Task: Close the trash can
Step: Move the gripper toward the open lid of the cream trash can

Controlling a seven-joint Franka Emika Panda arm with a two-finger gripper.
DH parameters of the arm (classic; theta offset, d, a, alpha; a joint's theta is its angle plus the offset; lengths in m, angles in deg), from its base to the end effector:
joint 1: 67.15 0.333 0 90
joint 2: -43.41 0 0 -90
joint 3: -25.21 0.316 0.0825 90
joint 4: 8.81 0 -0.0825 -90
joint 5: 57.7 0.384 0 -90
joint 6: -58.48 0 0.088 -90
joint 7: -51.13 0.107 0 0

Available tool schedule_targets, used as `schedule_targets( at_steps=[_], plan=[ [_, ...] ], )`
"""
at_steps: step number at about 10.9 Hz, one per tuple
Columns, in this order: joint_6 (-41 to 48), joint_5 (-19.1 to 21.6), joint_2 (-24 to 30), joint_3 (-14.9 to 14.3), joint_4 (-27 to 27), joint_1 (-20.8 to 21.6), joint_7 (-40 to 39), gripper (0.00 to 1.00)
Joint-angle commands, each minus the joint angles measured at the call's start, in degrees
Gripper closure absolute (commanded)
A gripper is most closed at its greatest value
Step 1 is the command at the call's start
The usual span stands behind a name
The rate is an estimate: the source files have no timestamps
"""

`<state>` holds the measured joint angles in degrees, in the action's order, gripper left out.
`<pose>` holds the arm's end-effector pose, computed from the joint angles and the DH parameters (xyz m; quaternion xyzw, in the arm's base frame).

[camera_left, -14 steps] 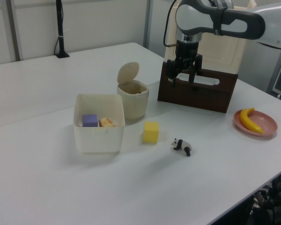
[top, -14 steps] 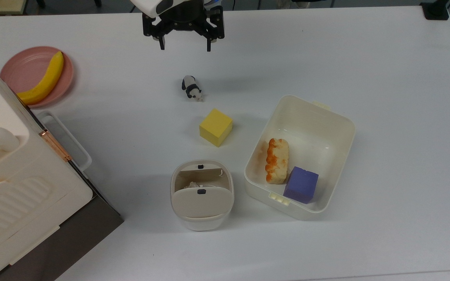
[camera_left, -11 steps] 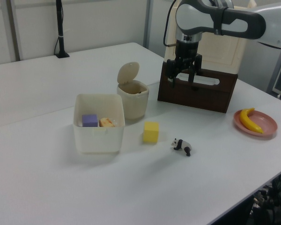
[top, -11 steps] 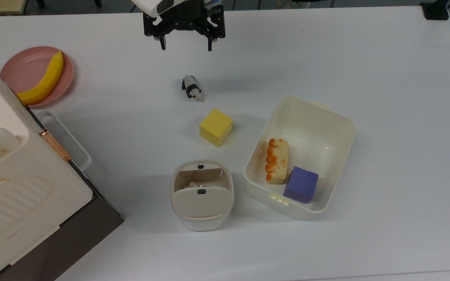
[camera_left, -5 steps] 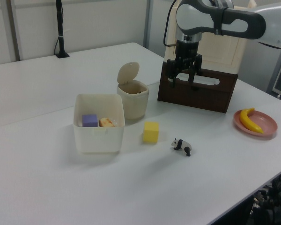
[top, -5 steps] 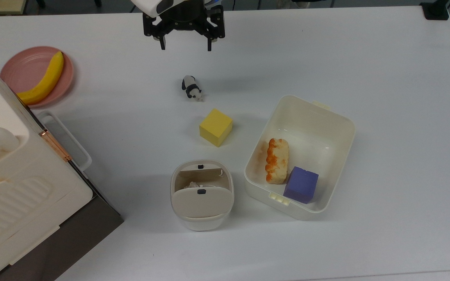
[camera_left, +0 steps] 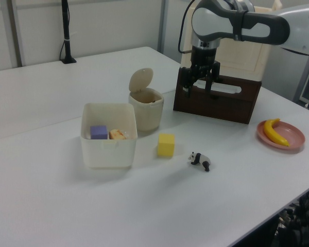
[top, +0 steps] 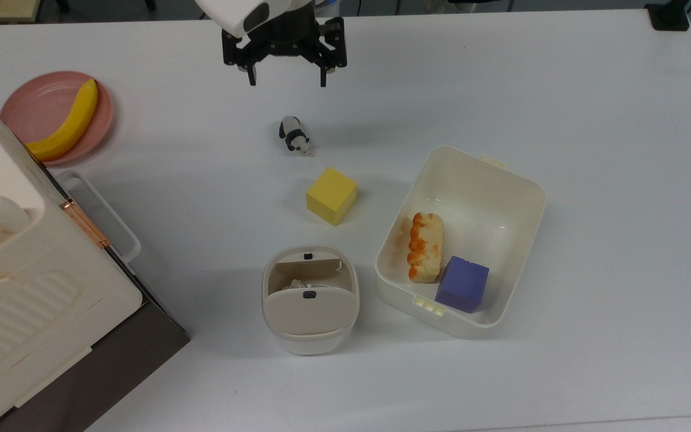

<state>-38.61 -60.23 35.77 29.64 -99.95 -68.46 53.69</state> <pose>0.6001 0.0259 0.5489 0.9997 0.0077 -0.0137 0.0174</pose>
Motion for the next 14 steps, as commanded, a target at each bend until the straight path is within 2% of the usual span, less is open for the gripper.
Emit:
schedule_targets(
  at_steps=[1, 6, 7, 8, 10, 11, 13, 14],
  plan=[
    [-1.7, -0.1, 0.0, 0.3, -1.8, 0.2, -2.3, 0.00],
    [-3.3, -0.2, -1.9, 0.7, -2.7, 0.6, -6.6, 0.00],
    [-4.8, -0.2, -2.1, 0.7, -2.6, 0.8, -6.1, 0.04],
    [-8.9, 0.0, -2.5, 0.7, -2.3, 0.7, -5.9, 0.12],
    [-18.9, 0.9, -2.5, 0.4, -1.9, 0.6, -6.0, 0.35],
    [-22.8, 0.9, -2.6, 0.4, -0.3, 0.6, -5.9, 0.43],
    [-33.3, 0.5, -5.2, 0.2, 1.0, 0.8, -5.5, 0.66],
    [-38.4, 0.1, -7.1, 0.2, 1.7, 1.0, -4.5, 0.70]
  ],
)
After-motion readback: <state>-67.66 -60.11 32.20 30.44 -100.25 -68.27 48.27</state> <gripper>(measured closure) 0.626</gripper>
